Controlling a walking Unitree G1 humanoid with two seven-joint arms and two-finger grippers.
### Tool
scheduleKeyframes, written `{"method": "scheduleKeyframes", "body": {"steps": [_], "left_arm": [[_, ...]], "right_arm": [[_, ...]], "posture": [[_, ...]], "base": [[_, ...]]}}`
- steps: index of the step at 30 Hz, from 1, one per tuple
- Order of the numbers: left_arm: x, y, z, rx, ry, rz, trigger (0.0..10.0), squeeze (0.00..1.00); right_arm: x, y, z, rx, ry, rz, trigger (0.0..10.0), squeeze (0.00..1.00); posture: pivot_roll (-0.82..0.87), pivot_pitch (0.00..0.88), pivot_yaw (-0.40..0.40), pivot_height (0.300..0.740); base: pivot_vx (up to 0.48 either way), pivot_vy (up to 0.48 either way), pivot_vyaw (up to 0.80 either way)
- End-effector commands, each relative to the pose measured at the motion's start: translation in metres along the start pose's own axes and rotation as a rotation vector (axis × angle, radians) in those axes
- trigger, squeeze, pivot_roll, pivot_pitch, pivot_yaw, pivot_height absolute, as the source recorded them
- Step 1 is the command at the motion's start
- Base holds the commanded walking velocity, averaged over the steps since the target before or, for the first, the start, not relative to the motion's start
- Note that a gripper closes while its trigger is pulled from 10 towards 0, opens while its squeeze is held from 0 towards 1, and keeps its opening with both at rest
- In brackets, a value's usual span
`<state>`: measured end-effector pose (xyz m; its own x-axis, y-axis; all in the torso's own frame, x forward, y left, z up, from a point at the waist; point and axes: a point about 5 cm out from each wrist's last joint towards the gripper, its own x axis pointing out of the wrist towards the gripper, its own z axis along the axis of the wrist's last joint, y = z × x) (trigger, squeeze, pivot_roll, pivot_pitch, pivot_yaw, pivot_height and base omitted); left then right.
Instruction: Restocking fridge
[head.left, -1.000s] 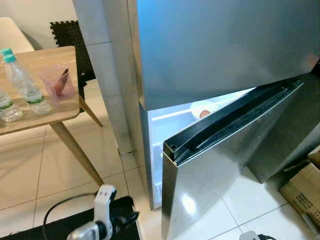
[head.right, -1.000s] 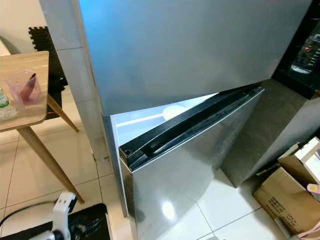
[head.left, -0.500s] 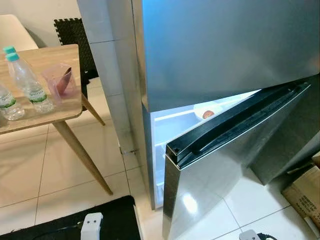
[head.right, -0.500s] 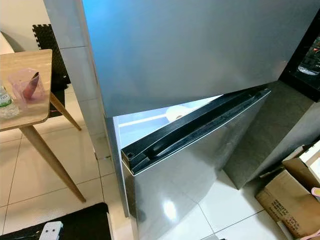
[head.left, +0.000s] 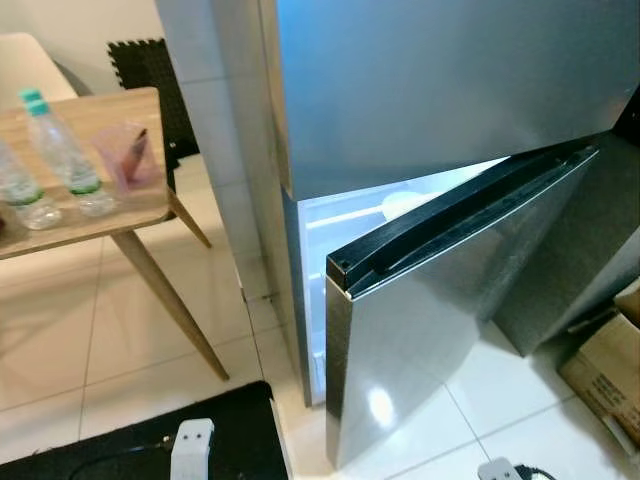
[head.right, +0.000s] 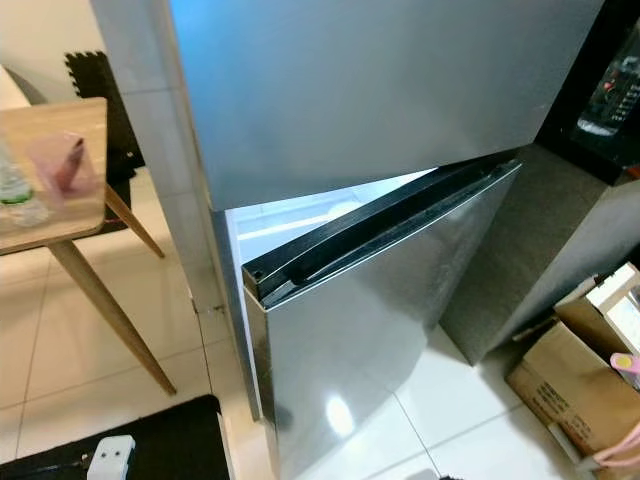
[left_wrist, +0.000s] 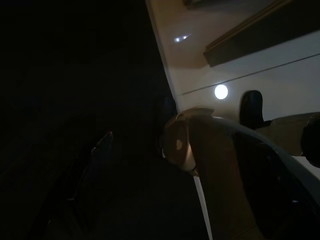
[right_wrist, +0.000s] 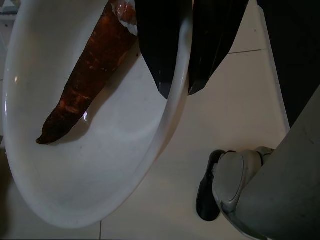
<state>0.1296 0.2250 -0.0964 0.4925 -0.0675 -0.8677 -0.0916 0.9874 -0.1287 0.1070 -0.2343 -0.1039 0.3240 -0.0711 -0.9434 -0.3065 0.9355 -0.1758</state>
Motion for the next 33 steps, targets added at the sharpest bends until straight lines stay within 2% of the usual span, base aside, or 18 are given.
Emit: {"method": "scheduleKeyframes", "body": {"steps": [1,22,33], "left_arm": [[0.0,-0.0021,-0.0052,-0.005,0.013,0.002,10.0,0.0],[0.0008,-0.005,-0.005,-0.003,0.011,-0.007,10.0,0.0],[0.0006,-0.0034,-0.0001,-0.052,-0.025,-0.018,10.0,0.0]], "right_arm": [[-0.0003,-0.0015,-0.0011,-0.007,0.004,-0.004,10.0,0.0],[-0.0007,-0.0039,-0.0018,-0.009,0.007,-0.006,10.0,0.0],[-0.0009,-0.0051,-0.0018,-0.004,0.005,-0.006,10.0,0.0]], "posture": [[-0.03,0.022,-0.04,0.74],[-0.04,0.024,-0.043,0.74],[-0.05,0.026,-0.047,0.74]], "base": [[-0.334,0.0,0.0],[-0.329,0.0,0.0],[0.0,0.0,0.0]]}}
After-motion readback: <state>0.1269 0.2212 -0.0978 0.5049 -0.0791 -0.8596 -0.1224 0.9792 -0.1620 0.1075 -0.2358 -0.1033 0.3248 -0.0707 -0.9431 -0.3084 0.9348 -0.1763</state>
